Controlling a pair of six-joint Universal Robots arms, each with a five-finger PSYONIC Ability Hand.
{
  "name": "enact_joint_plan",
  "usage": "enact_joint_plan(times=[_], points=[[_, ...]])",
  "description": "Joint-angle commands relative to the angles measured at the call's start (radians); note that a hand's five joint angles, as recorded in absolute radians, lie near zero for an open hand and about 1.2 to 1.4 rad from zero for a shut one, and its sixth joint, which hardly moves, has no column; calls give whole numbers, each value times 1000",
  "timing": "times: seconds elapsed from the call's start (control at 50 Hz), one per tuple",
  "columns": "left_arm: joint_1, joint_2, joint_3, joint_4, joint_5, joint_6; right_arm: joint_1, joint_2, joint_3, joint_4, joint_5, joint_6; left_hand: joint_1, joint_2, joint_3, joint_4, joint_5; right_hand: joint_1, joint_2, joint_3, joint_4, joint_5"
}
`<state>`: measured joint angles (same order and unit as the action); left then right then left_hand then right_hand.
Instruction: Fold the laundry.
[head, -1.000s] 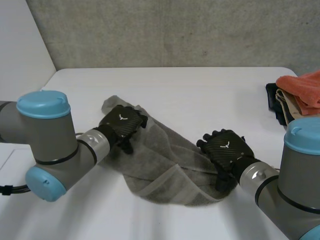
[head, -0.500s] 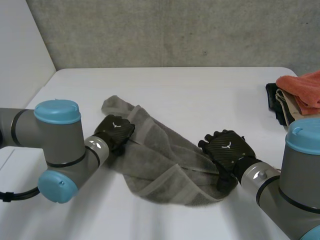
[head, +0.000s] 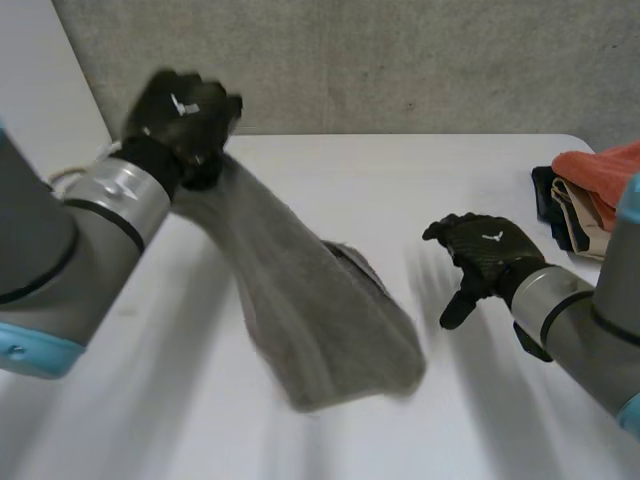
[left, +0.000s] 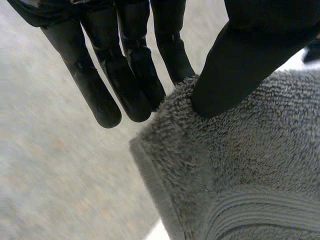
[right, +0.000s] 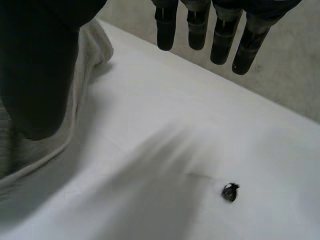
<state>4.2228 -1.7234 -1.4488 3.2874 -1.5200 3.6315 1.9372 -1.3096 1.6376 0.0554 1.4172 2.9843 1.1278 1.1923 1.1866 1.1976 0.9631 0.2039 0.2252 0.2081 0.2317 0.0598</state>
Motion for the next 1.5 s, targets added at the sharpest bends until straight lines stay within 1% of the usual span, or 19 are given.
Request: enact_joint_plan(times=[0.02, 0.16, 0.34, 0.42, 0.5, 0.52, 0.6, 0.68, 0.74, 0.76, 0.82, 0.9, 0.92, 0.98, 1.12, 1.28, 1.34, 1.42, 1.5], points=[[-15, 103, -5, 11, 1, -22, -7, 1, -68, 138, -70, 180, 268, 204, 210, 199, 259, -29, -51, -34, -57, -60], [-46, 133, -8, 11, 0, -21, -7, 12, -73, 142, -124, 321, 268, 204, 210, 199, 259, -29, -51, -34, -57, -60], [-47, 162, -39, 12, 3, -21, 8, 33, -64, 54, -141, 294, 268, 204, 210, 199, 259, -29, -51, -34, -57, -60], [-50, 180, -42, 14, 6, -24, 28, 41, -81, 17, -133, 190, 268, 204, 210, 199, 259, -29, -51, -34, -57, -60], [-61, 202, -58, 9, 14, -42, 58, 82, -134, -32, -106, 1, 268, 204, 210, 199, 259, -29, -51, -34, -57, -60], [-73, 202, -71, 2, 23, -51, 71, 111, -169, -37, -78, -78, 268, 204, 210, 199, 259, -29, -51, -34, -57, -60], [-104, 203, -161, -43, 53, -82, 81, 176, -280, -34, 44, -195, 268, 204, 210, 199, 259, -29, -51, -34, -57, -60], [-159, 193, -251, -144, 81, -122, 88, 216, -353, -35, 114, -237, 251, 187, 193, 182, 242, -29, -51, -34, -57, -60], [-185, 185, -271, -187, 104, -148, 88, 239, -377, -35, 109, -258, -181, -246, -240, -251, -191, -29, -51, -34, -57, -60], [-187, 183, -269, -202, 98, -149, 89, 253, -381, -35, 99, -272, -512, -576, -570, -581, -521, -29, -51, -34, -57, -60], [-164, 183, -256, -203, 100, -154, 97, 273, -383, -40, 68, -295, -553, -618, -612, -623, -563, -29, -51, -34, -57, -60], [-32, 185, -225, -175, 95, -156, 121, 317, -400, -40, -9, -327, -565, -629, -624, -635, -575, -29, -51, -34, -57, -60], [26, 186, -217, -167, 96, -160, 129, 323, -406, -40, -17, -332, -565, -629, -624, -635, -575, -29, -51, -34, -57, -60], [104, 185, -211, -160, 97, -160, 150, 348, -429, -32, -35, -347, -571, -635, -630, -641, -581, -29, -51, -34, -57, -60], [154, 166, -223, -160, 97, -159, 161, 360, -463, -29, -44, -361, -562, -627, -621, -632, -572, -29, -51, -34, -57, -60], [218, 44, -274, -155, 115, -159, 224, 348, -467, 26, -126, -401, -550, -615, -609, -620, -560, 45, 24, 41, 17, 15], [212, -7, -286, -123, 147, -149, 233, 325, -469, 87, -98, -363, -556, -621, -615, -626, -566, 87, 65, 82, 59, 56], [226, -123, -274, 9, 213, -142, 267, 267, -426, 145, -2, -175, -565, -629, -624, -635, -575, 87, 65, 82, 59, 56], [227, -217, -231, 55, 267, -105, 267, 245, -343, 146, 23, 2, -574, -638, -632, -643, -584, 57, 36, 53, 29, 27]])
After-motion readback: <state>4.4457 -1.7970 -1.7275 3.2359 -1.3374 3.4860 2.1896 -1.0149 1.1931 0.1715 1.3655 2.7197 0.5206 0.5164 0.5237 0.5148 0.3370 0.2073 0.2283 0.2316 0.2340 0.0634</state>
